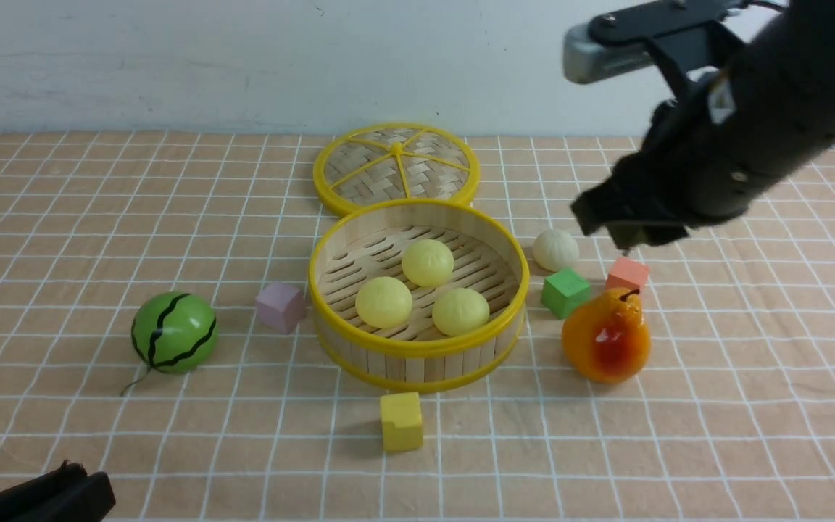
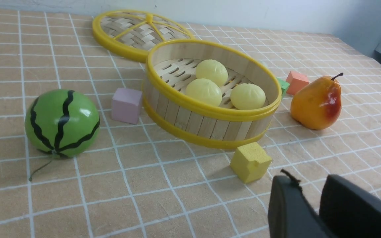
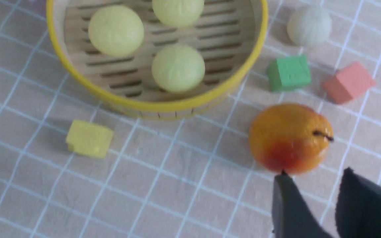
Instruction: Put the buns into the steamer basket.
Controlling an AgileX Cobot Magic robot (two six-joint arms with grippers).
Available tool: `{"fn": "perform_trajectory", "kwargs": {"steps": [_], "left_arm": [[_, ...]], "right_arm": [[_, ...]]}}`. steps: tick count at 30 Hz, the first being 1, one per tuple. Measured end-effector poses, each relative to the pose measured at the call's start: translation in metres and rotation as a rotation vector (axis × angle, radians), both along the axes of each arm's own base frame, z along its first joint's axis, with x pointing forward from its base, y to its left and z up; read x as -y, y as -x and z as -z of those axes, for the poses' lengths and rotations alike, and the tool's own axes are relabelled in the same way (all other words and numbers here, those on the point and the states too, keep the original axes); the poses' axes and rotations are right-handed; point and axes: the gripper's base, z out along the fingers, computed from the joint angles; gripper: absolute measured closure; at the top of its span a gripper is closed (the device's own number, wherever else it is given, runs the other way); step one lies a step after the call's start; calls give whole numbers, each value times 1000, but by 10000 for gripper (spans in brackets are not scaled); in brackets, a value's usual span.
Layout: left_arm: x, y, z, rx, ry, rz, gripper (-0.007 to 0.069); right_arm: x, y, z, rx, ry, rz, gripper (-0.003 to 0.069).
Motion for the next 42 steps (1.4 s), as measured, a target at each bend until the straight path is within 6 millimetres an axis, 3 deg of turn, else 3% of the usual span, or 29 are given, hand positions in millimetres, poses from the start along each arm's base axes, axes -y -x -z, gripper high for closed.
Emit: {"fn": "perform_trajectory", "kwargs": {"steps": [1, 2, 5, 10, 21, 24, 28, 32, 33, 35, 36, 37, 40, 42], "left_arm": [[0, 0, 0, 0, 0, 0, 470], [0, 0, 0, 0, 0, 0, 469], [0, 0, 0, 0, 0, 0, 463], [0, 0, 0, 0, 0, 0, 459], [0, 0, 0, 0, 0, 0, 444], [0, 0, 0, 0, 0, 0, 441], [0, 0, 0, 0, 0, 0, 442], [0, 0, 0, 0, 0, 0, 440], [0, 0, 0, 0, 0, 0, 438], [0, 0, 0, 0, 0, 0, 436], [0, 0, 0, 0, 0, 0, 434], [0, 0, 0, 0, 0, 0, 434], [0, 0, 0, 0, 0, 0, 429], [0, 0, 0, 0, 0, 0, 428]], "right_arm": [[10, 17, 1, -13, -5, 9, 587], [15, 26, -1, -9, -11, 11, 624], [30, 52, 1, -20, -8, 13, 678], [46, 79, -7, -37, 0, 19, 679], [52, 90, -9, -69, 16, 24, 676], [58, 95, -15, -17, 21, 27, 672], [80, 114, -21, 189, -59, 54, 669], [117, 151, 26, 424, -177, 163, 669], [126, 162, 46, 495, -206, 210, 669], [135, 178, 76, 561, -224, 258, 669], [140, 189, 102, 586, -230, 289, 669], [141, 191, 100, 607, -236, 293, 669], [147, 212, 154, 663, -242, 340, 669], [148, 217, 172, 669, -247, 346, 669]]}}
